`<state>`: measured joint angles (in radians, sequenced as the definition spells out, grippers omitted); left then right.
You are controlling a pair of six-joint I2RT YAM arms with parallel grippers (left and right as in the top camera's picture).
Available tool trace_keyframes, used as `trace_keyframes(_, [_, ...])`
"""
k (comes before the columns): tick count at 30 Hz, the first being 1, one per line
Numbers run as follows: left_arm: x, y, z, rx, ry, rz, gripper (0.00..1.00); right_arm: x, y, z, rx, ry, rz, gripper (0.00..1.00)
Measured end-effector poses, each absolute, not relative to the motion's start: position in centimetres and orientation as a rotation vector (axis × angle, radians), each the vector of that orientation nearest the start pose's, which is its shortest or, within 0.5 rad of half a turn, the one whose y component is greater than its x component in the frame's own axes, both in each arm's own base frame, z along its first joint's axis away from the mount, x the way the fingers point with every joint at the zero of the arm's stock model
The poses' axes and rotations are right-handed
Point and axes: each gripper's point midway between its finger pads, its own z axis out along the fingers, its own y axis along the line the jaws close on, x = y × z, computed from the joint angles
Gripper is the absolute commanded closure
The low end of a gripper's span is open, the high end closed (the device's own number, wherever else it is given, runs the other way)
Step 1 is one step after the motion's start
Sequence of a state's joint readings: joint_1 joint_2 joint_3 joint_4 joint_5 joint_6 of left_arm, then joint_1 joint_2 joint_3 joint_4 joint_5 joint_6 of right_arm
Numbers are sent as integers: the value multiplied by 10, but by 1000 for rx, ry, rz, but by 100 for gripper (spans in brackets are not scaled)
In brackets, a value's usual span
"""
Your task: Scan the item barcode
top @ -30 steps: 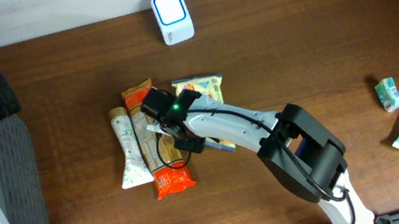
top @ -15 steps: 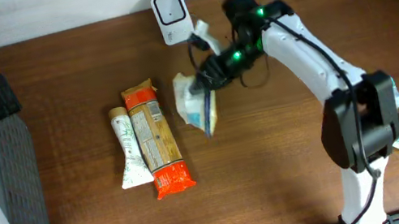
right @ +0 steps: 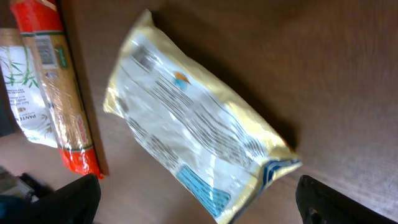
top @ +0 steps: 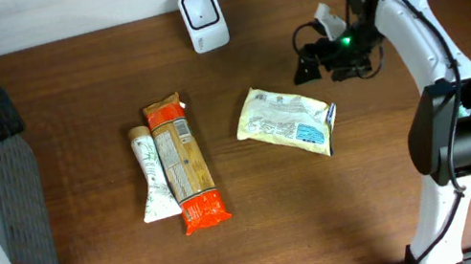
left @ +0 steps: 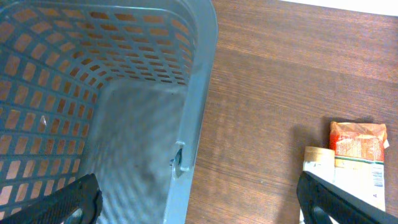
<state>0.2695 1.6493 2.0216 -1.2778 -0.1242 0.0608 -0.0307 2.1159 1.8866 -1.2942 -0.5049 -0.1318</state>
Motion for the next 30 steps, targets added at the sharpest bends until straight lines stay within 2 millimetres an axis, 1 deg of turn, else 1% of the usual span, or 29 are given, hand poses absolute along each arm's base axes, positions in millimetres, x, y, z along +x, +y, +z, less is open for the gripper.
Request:
trace_keyframes(1, [378, 127, 329, -312, 2470, 294, 1, 421, 80, 118, -207, 2962, 741, 16])
trace_keyframes(2, [378, 127, 329, -313, 2470, 295, 1, 420, 103, 114, -286, 2957, 722, 25])
trace_keyframes(3, [378, 127, 329, -312, 2469, 294, 1, 420, 129, 107, -341, 2952, 696, 27])
trace_keyframes(4, [378, 127, 329, -313, 2470, 294, 1, 409, 164, 86, -399, 3003, 640, 29])
trace_keyframes(5, [378, 127, 329, -312, 2470, 294, 1, 402, 177, 69, -405, 3048, 573, 30])
trace_keyframes(6, [378, 127, 329, -313, 2469, 295, 1, 395, 181, 48, -395, 3109, 482, 30])
trace_keyframes(7, [378, 127, 329, -313, 2469, 295, 1, 394, 179, 33, -373, 3144, 410, 30])
trace_keyframes(8, [378, 127, 329, -313, 2469, 295, 1, 393, 181, 24, -397, 3155, 366, 26])
trace_keyframes(9, [378, 127, 329, -313, 2469, 295, 1, 392, 184, 23, -464, 3141, 323, 16])
trace_keyframes(11, [378, 127, 329, -312, 2469, 294, 1, 385, 198, 21, -779, 3065, 262, 4])
trace_keyframes(13, [378, 127, 329, -312, 2470, 294, 1, 378, 225, 21, -1236, 2865, 229, 2])
trace_keyframes(14, [378, 127, 329, -312, 2470, 294, 1, 377, 243, 20, -1430, 2728, 224, 2])
trace_keyframes(15, [378, 127, 329, -312, 2470, 294, 1, 376, 254, 20, -1535, 2641, 221, 3])
trace_keyframes(16, [378, 127, 329, -313, 2469, 295, 1, 375, 260, 20, -1611, 2584, 218, 13])
trace_keyframes(17, [378, 127, 329, -313, 2470, 295, 1, 373, 263, 20, -1654, 2551, 217, 35])
trace_keyframes(18, [378, 127, 329, -312, 2470, 294, 1, 374, 263, 19, -1673, 2536, 217, 48])
trace_keyframes(20, [378, 127, 329, -312, 2469, 294, 1, 376, 255, 19, -1672, 2546, 233, 50])
trace_keyframes(22, [378, 127, 329, -312, 2469, 294, 1, 375, 240, 18, -1645, 2599, 276, 53])
trace_keyframes(23, [378, 127, 329, -312, 2469, 294, 1, 376, 230, 16, -1609, 2633, 312, 60])
trace_keyframes(24, [378, 127, 329, -313, 2469, 295, 1, 376, 223, 15, -1577, 2649, 360, 73])
trace_keyframes(25, [378, 127, 329, -313, 2469, 295, 1, 376, 215, 14, -1533, 2672, 411, 75])
trace_keyframes(26, [378, 127, 329, -313, 2469, 295, 1, 376, 209, 15, -1482, 2692, 478, 70])
trace_keyframes(27, [378, 127, 329, -313, 2469, 295, 1, 373, 204, 20, -1399, 2749, 573, 56])
trace_keyframes(28, [378, 127, 330, -313, 2469, 295, 1, 370, 198, 20, -1341, 2797, 627, 49])
trace_keyframes(29, [378, 127, 329, -313, 2470, 295, 1, 369, 191, 38, -1255, 2866, 722, 31])
trace_keyframes(30, [378, 127, 329, -312, 2470, 294, 1, 391, 188, 62, -1153, 2824, 750, 13])
